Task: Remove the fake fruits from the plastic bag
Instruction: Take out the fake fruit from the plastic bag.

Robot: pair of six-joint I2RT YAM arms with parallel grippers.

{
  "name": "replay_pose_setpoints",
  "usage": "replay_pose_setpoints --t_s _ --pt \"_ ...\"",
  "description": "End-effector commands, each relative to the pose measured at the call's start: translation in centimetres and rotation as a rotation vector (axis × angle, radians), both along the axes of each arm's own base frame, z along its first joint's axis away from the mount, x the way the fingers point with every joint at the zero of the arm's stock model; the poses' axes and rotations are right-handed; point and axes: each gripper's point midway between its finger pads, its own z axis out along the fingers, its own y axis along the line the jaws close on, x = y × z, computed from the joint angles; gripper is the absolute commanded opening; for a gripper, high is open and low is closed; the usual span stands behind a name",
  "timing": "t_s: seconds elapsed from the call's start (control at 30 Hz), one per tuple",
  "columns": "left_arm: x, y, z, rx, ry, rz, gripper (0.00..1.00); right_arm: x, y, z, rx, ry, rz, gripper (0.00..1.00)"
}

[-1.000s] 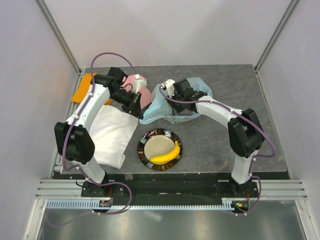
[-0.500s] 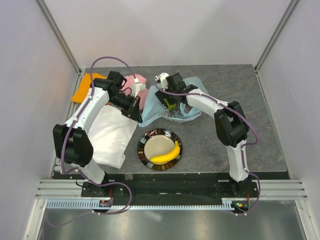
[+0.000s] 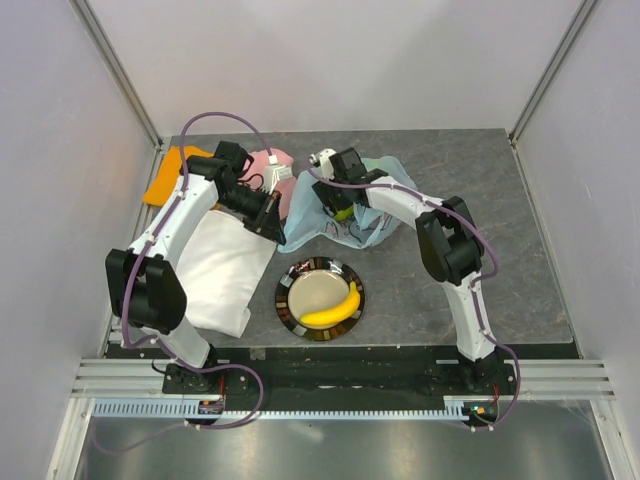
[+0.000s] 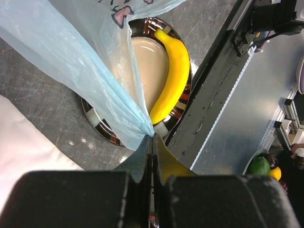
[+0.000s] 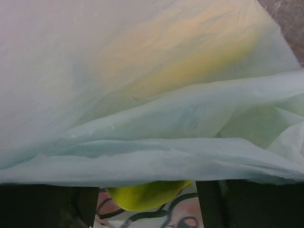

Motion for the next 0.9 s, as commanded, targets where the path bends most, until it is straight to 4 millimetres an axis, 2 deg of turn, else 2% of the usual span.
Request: replay_pose_setpoints --t_s 0.0,0.03,0.07,0.1,0.17,0.2,0.27,0.3,0.37,0.4,0.47,0.5,0.53,0.6,0.67,0.73,0.77,0.8,0.87 --pt "0.7 -0.8 1.7 -0.049 -0.027 0.002 0.01 1.3 -1.2 3.4 0.025 -0.056 -0.027 0.56" --pt "0.9 -0.9 1.7 -0.050 -0.028 0.005 0.01 1.1 -1.5 5.4 0.039 -0.080 -0.028 0.54" --pt "1.3 -1.0 1.6 -0.054 -0.030 0.009 0.02 0.5 -1.0 6.7 0.072 -0.076 0.000 0.52" --pt "1.7 -1.1 1.7 -0.054 -0.032 0.014 0.02 0.1 -1.1 9.2 0.099 -0.103 0.007 0.50" --pt "2.4 -1.3 1.8 -0.056 -0.041 0.018 0.01 -1.3 -1.3 11.0 0.117 -0.087 0.030 0.49" --pt "2.8 -1.3 1.8 -0.056 -0.048 0.022 0.02 -2.5 -1.2 13.2 0.152 -0.091 0.062 0.49" --pt "3.5 -1.5 1.9 -0.054 -0.061 0.023 0.02 -3.6 -1.9 14.2 0.156 -0.092 0.079 0.48" --pt "3.7 -1.5 1.9 -0.055 -0.064 0.023 0.02 -4.4 -2.2 16.0 0.172 -0.114 0.086 0.48" --pt "4.2 -1.6 2.0 -0.052 -0.078 0.026 0.02 -5.6 -2.5 16.6 0.193 -0.105 0.109 0.48" --pt "4.5 -1.5 1.8 -0.043 -0.074 0.033 0.01 -6.6 -2.6 18.0 0.216 -0.113 0.130 0.48" --pt "5.2 -1.4 2.0 -0.028 -0.088 0.047 0.02 -8.7 -1.8 19.0 0.272 -0.092 0.221 0.48" --pt "5.5 -1.5 1.9 -0.027 -0.086 0.051 0.02 -10.0 -1.6 20.7 0.306 -0.112 0.274 0.48" --pt "5.7 -1.6 2.1 -0.032 -0.093 0.054 0.02 -12.2 -0.5 20.7 0.362 -0.074 0.375 0.48" --pt "6.4 -1.8 2.6 -0.036 -0.092 0.079 0.02 -14.8 0.6 21.8 0.377 -0.106 0.496 0.48" --pt "7.0 -2.2 3.1 -0.055 -0.093 0.087 0.02 -18.1 2.4 20.4 0.370 -0.071 0.626 0.48" --pt "7.4 -2.6 3.4 -0.075 -0.085 0.092 0.02 -20.5 3.3 18.4 0.334 -0.015 0.710 0.48" --pt "7.8 -2.8 4.0 -0.090 -0.093 0.093 0.02 -22.6 4.5 17.6 0.312 0.006 0.780 0.47" --pt "8.0 -3.0 4.2 -0.093 -0.088 0.103 0.02 -23.5 4.6 16.3 0.279 0.020 0.822 0.47" --pt "8.8 -2.9 4.4 -0.087 -0.103 0.123 0.02 -25.0 5.5 15.4 0.255 0.011 0.873 0.47"
